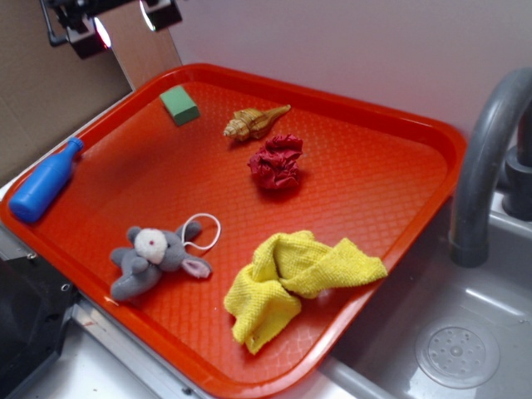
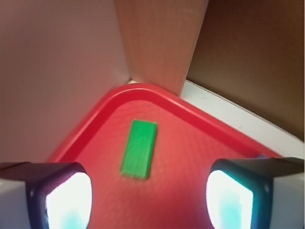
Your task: Grab the green block.
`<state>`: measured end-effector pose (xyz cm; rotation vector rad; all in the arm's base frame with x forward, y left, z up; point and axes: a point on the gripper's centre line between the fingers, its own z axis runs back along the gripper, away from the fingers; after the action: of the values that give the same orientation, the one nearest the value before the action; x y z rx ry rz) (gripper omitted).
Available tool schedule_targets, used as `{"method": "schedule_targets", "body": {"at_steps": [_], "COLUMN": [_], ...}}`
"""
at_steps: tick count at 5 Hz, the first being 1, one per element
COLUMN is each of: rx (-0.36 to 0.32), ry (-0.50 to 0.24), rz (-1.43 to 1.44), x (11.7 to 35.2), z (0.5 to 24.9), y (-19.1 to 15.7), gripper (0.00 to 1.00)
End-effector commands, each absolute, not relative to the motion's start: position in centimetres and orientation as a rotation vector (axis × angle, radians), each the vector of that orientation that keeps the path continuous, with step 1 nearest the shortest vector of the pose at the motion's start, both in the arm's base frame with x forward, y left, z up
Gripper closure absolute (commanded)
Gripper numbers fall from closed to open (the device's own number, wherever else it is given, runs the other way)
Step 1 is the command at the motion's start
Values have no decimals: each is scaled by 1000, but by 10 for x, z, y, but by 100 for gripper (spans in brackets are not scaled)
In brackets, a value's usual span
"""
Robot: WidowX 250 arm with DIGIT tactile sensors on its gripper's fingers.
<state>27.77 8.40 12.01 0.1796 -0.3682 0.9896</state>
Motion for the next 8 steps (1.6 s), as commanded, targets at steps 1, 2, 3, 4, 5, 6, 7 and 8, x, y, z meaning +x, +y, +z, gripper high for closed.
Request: {"method": "schedule_targets", "body": {"at_steps": [1,2,3,4,5,6,7,8], "rx": [185,113,46,71,105,141,137,149], "ry": [-369,-389,-383,-339,-307,-308,-268,-125], "rz": [944,928,912,913,885,849,728,470], "x": [282,302,317,323,316,303,299,307], "z": [84,66,56,44,38,45,46,74], "y": [132,117,101,91,93,92,89,58], "gripper": [0,0,0,0,100,100,100,100]}}
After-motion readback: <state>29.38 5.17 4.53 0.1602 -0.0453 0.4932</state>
